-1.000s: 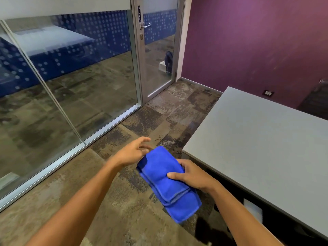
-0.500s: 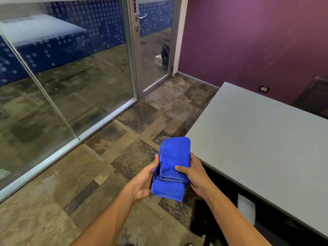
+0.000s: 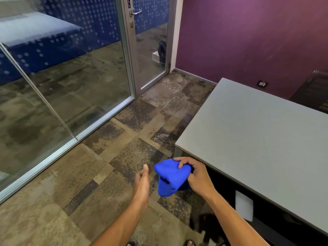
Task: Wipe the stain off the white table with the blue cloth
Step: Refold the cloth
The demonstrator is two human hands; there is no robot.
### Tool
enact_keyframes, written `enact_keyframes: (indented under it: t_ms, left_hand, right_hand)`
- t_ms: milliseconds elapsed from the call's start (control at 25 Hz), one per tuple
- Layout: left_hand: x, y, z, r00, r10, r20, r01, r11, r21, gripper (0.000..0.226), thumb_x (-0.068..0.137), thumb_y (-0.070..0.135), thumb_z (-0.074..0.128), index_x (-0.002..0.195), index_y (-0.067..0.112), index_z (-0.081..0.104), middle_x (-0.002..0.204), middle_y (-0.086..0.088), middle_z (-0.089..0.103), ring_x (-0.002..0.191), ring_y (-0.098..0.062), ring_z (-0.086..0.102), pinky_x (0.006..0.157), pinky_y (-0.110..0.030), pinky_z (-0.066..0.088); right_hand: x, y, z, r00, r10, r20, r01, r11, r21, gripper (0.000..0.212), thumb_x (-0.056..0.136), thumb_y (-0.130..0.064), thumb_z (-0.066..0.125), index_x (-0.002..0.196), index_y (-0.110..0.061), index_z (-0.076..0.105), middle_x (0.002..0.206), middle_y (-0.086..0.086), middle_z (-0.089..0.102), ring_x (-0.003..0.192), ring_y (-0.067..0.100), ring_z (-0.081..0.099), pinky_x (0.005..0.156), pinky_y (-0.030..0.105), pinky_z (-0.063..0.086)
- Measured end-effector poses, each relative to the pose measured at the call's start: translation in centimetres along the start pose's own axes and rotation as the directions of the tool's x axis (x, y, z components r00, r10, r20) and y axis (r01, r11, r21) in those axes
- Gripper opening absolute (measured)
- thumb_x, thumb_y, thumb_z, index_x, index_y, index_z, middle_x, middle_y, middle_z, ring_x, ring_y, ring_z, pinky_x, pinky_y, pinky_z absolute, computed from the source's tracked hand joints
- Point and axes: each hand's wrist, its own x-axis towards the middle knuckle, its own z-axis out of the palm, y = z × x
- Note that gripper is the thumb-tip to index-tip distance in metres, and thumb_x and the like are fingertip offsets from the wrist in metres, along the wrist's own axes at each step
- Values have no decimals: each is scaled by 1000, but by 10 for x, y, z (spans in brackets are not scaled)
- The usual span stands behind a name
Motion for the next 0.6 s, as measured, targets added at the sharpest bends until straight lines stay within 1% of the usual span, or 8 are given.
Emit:
enact_keyframes:
  t_ms: [40, 80, 160, 200, 280, 400, 520, 600]
  left_hand:
    - [-6, -4, -1, 957, 269, -109, -265, 963, 50, 47, 95, 63, 40, 126, 29, 49, 139, -2, 50, 128, -23, 50, 103, -42, 41]
    - [-13, -3, -3, 821, 558, -123, -548, 830, 106, 40, 96, 51, 44, 129, 29, 47, 139, -1, 47, 132, -21, 47, 105, -38, 39]
    - [-22, 4, -6, 422, 894, 151, -885, 369, 284, 46, 93, 34, 51, 135, 15, 49, 146, -8, 45, 141, -26, 39, 116, -38, 30]
    - [-24, 8, -2, 291, 882, 371, -926, 163, 340, 57, 92, 37, 54, 141, 11, 45, 153, -9, 41, 147, -30, 31, 121, -40, 22]
    - [-23, 13, 10, 372, 647, 665, -893, 53, 447, 93, 89, 60, 55, 158, 12, 17, 168, -4, 11, 156, -23, -1, 126, -40, 1]
    - [-9, -5, 34, 600, 492, 630, -768, 133, 627, 113, 85, 71, 51, 157, 15, -16, 166, 0, -23, 150, -14, -28, 126, -41, -8]
    - [-7, -20, 66, 736, 545, 401, -603, 259, 754, 95, 91, 47, 51, 158, 10, -4, 167, -14, -5, 154, -30, -7, 125, -42, -1]
    - [-8, -26, 90, 745, 577, 334, -568, 286, 772, 87, 87, 37, 46, 157, 1, 10, 165, -21, 11, 153, -38, 10, 126, -47, 8]
  right_hand:
    - [0, 1, -1, 1000, -25, 17, 26, 998, -50, 56, 68, 19, 42, 80, -29, 69, 115, -17, 74, 119, 2, 64, 103, 31, 47]
    - [0, 2, -1, 998, -54, 39, 58, 993, -98, 55, 65, 17, 41, 81, -27, 71, 115, -17, 74, 118, 0, 64, 103, 29, 46]
    - [0, 5, -1, 990, -108, 86, 121, 981, -152, 52, 64, 13, 43, 84, -23, 74, 117, -10, 73, 115, 0, 64, 105, 28, 46]
    - [0, 6, -1, 986, -123, 110, 139, 979, -151, 51, 66, 14, 46, 88, -21, 75, 117, -8, 72, 114, 1, 64, 105, 27, 46]
    - [0, 7, -2, 987, -95, 129, 112, 985, -131, 53, 73, 16, 52, 106, -20, 73, 116, -10, 71, 110, 3, 65, 100, 21, 49]
    - [2, 4, -1, 990, 134, -41, -133, 991, 27, 48, 82, 6, 61, 114, -30, 63, 107, -11, 72, 97, 4, 69, 89, 25, 56]
    - [3, 10, 7, 901, 432, -37, -416, 885, 208, 29, 89, -3, 57, 102, -24, 72, 92, 0, 74, 77, 13, 67, 72, 31, 56]
    - [1, 19, 9, 792, 600, 113, -566, 651, 506, 31, 93, -6, 47, 101, -11, 77, 95, 13, 74, 79, 22, 66, 72, 34, 55]
